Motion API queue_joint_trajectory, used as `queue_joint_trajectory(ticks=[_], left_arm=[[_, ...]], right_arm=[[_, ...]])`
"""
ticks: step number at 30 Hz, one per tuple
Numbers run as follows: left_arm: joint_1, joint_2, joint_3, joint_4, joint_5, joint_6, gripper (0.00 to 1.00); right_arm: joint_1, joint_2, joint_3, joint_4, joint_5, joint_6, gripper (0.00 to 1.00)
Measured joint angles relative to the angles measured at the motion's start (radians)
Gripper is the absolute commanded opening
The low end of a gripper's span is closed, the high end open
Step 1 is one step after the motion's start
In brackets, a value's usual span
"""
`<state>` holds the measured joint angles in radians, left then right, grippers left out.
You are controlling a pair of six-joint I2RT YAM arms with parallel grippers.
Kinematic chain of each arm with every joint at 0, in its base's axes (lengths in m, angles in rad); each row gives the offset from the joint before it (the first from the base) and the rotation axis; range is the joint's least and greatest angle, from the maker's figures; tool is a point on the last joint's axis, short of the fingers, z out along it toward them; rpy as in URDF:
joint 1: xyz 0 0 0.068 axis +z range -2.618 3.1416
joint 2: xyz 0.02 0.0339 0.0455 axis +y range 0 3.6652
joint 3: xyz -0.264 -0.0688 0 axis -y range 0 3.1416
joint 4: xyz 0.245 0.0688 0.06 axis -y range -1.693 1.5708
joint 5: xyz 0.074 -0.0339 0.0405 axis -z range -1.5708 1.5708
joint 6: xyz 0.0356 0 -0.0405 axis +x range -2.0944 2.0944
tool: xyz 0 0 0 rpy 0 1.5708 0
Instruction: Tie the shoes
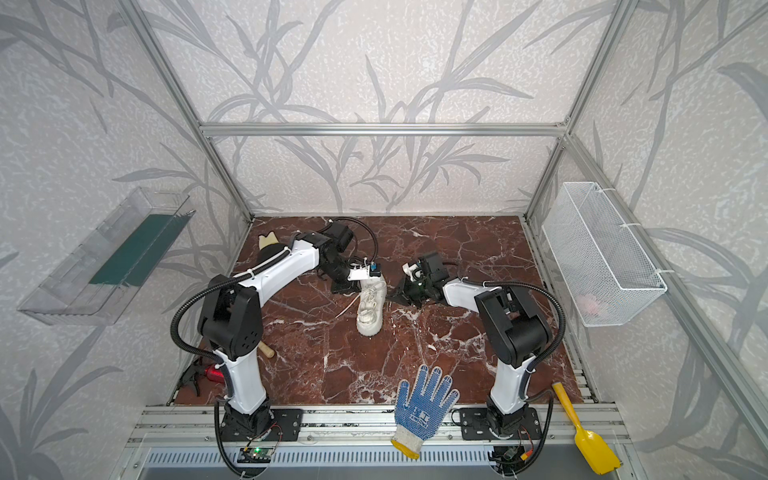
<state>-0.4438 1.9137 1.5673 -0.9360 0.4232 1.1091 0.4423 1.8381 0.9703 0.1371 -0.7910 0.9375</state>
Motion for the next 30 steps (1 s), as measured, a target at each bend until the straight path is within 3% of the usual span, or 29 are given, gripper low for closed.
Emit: queue_joint_trajectory(ticks=[10,30], left_arm=[[-0.016,0.026,0.010,0.000,0.000,-0.001,0.00],[-0.034,0.041,0.021,-0.013,0.002,-0.001,0.00]], right_arm=[[0.011,0.082,-0.071,0.289,-0.043,0.140,0.04],[0.049,0.169,-0.084,0.556,-0.074,0.275,0.04]])
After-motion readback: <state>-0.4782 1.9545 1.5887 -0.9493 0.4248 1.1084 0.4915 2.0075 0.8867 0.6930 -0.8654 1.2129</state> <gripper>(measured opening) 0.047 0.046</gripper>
